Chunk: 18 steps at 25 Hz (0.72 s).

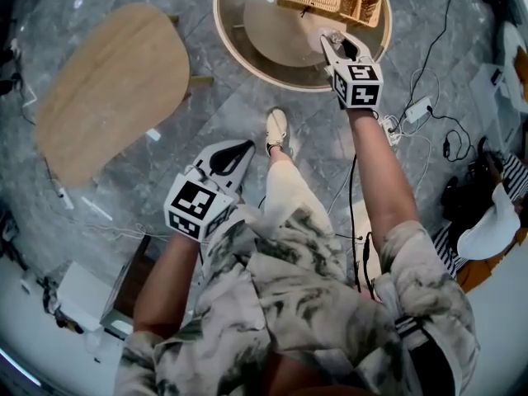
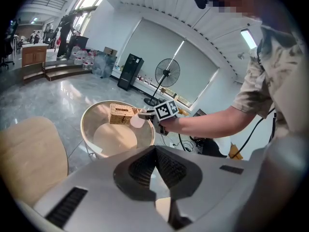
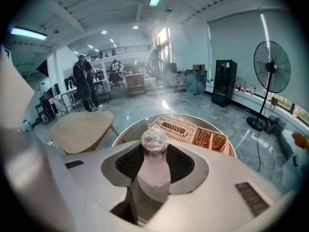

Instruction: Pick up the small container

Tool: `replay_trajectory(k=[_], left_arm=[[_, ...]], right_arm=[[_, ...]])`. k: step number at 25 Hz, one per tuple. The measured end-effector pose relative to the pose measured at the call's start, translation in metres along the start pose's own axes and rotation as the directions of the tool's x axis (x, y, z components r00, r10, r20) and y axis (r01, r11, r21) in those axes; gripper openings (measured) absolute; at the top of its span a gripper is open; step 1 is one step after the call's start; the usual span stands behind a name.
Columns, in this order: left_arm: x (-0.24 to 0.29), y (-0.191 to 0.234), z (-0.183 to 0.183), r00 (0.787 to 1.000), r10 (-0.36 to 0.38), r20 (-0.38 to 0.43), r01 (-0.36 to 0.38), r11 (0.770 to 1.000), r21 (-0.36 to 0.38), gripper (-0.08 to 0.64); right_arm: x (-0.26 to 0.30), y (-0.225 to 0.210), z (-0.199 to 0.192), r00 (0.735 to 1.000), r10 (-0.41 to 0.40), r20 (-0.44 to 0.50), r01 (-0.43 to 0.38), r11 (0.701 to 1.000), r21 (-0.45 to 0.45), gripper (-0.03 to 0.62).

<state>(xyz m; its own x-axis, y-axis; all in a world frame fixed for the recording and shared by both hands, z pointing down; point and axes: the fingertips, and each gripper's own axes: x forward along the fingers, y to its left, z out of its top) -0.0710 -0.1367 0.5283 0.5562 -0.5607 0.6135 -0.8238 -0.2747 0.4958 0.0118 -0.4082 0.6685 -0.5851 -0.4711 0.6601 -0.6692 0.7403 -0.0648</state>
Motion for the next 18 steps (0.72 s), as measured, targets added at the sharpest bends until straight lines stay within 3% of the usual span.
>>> replay_trajectory(k=[18], left_arm=[[-0.055,-0.037,0.015,0.998,-0.048,0.033,0.047,0.998,0.043,0.022]], right_arm=[[-0.121,0.044,0.088,0.998,0.06,0.027,-0.06,0.998,-0.016,0.161]])
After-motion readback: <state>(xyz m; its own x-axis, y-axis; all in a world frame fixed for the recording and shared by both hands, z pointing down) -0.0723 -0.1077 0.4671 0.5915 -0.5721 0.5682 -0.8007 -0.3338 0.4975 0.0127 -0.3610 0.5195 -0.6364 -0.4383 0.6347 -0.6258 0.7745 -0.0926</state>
